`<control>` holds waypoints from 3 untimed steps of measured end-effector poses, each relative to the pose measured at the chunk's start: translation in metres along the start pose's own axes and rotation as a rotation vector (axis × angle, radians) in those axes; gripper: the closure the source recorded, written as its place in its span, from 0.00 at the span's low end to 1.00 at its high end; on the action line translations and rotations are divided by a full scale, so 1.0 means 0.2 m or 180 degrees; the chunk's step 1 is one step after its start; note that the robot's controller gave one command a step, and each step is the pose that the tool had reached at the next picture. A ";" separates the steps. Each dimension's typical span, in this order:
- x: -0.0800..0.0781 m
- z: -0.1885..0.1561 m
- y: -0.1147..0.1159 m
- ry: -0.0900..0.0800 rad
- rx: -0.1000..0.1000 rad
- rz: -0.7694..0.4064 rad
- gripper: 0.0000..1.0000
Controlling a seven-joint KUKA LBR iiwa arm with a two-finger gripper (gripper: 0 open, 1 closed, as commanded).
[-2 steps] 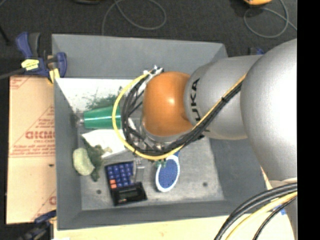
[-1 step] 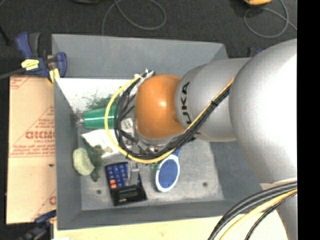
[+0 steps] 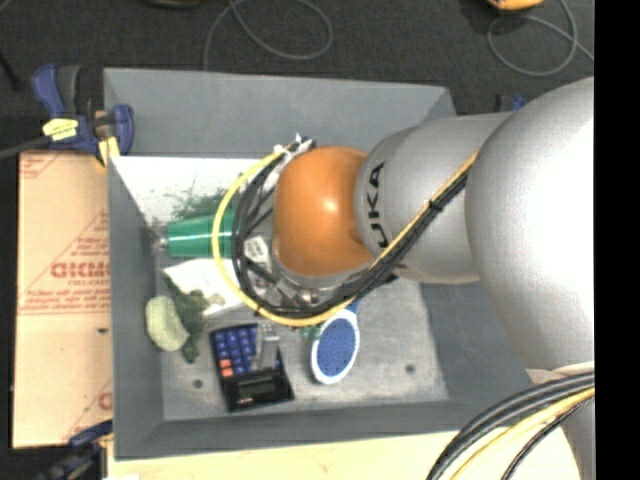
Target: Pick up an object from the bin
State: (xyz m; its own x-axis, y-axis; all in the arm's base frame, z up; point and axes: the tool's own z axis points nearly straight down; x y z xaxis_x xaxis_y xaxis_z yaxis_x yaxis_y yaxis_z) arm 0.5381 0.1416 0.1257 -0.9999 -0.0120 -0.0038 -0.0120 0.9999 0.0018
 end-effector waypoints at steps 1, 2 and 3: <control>-0.09 0.29 -0.06 0.0012 0.0005 0.0491 0.00; -0.05 0.26 -0.07 -0.0024 -0.0003 0.0146 1.00; -0.05 0.26 -0.07 -0.0024 -0.0003 0.0147 1.00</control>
Offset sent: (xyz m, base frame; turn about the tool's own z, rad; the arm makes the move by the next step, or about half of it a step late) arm 0.0060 -0.0146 -0.0557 0.0439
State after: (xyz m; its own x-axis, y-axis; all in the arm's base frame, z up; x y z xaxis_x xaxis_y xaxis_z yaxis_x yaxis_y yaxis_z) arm 0.5478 0.1271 0.0735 -0.9993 0.0344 -0.0112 0.0343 0.9994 0.0031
